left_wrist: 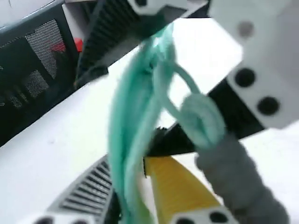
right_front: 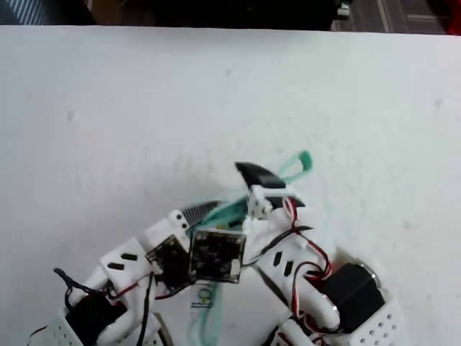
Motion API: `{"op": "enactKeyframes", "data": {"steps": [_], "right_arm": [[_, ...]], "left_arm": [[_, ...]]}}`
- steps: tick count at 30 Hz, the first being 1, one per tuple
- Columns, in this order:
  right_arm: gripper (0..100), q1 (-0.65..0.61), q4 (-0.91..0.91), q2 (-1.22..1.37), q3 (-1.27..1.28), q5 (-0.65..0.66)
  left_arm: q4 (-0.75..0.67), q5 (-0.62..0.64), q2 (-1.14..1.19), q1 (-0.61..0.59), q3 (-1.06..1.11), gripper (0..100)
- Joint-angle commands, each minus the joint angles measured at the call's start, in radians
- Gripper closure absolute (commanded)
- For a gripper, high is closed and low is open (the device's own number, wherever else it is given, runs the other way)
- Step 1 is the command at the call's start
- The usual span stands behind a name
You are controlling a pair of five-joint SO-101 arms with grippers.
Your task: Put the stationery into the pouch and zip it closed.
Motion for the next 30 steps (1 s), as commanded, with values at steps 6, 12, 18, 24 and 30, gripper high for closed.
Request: {"op": "enactKeyframes", "data": {"steps": [6, 12, 18, 24, 30], "right_arm": [[73.3, 0.090, -0.150, 0.008, 0.002, -0.041], [73.3, 0.179, -0.228, 0.010, 0.035, -0.032], [75.0, 0.323, -0.357, 0.010, 0.035, -0.075], [93.3, 0.236, -0.335, 0.008, 0.032, -0.331], [90.6, 0.074, -0.249, 0.008, 0.032, -0.417]], "left_arm": [[-0.153, 0.014, -0.013, -0.157, 0.080, 98], [-0.164, 0.014, -0.013, -0.219, 0.083, 98], [-0.301, 0.201, -0.013, -0.314, 0.160, 98], [-0.434, 0.304, -0.013, -0.320, 0.253, 98], [-0.436, 0.324, -0.013, -0.320, 0.256, 98]]}}
